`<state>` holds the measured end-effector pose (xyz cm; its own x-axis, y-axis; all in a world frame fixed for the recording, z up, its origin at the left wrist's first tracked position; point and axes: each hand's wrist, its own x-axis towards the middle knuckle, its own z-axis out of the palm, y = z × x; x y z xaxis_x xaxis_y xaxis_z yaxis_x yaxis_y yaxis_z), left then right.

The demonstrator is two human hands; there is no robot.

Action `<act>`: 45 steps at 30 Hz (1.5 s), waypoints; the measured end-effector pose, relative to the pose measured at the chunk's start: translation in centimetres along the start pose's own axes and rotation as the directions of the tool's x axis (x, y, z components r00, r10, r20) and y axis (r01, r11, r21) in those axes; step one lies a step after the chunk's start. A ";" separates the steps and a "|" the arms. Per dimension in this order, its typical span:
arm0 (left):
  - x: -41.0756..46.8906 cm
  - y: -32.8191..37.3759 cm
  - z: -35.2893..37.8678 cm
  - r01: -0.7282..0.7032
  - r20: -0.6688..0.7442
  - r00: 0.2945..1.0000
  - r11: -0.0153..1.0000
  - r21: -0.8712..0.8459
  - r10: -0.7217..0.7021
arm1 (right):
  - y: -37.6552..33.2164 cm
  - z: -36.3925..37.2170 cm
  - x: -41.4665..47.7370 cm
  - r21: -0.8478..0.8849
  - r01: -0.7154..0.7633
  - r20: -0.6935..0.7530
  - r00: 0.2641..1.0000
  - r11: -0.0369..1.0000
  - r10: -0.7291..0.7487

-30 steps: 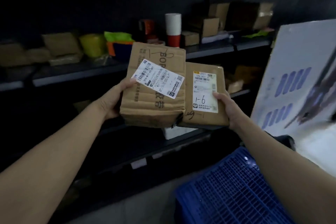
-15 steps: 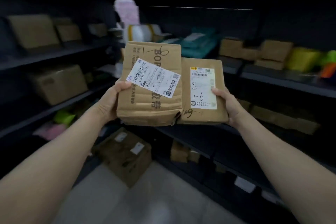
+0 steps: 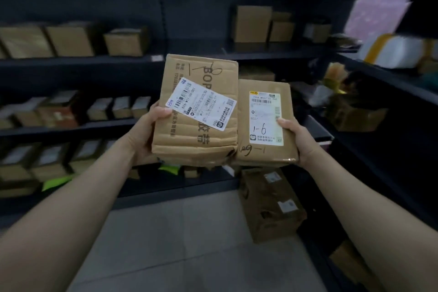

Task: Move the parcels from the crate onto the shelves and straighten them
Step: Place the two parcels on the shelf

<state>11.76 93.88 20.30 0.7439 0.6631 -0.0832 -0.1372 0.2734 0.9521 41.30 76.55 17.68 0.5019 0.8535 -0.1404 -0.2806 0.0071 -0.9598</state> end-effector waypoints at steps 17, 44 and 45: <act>-12.5 3.7 -14.6 -0.167 -0.621 0.771 0.986 0.011 0.137 | 0.4 23.1 11.1 -0.106 -0.098 0.497 0.857 0.990 0.138; -20.6 21.3 -58.1 -0.251 -0.768 0.572 0.953 0.169 0.287 | 5.2 75.0 21.5 -0.095 0.111 0.661 0.750 0.989 -0.020; -20.2 21.8 -59.5 -0.260 -0.774 0.559 0.949 0.177 0.298 | 5.3 76.7 22.2 -0.089 0.117 0.671 0.741 0.989 -0.027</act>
<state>-45.18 127.87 25.25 -0.1314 0.9913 0.0091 -0.2075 -0.0365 0.9776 -11.84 135.55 28.09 -0.1697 0.9818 0.0853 -0.1458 0.0606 -0.9875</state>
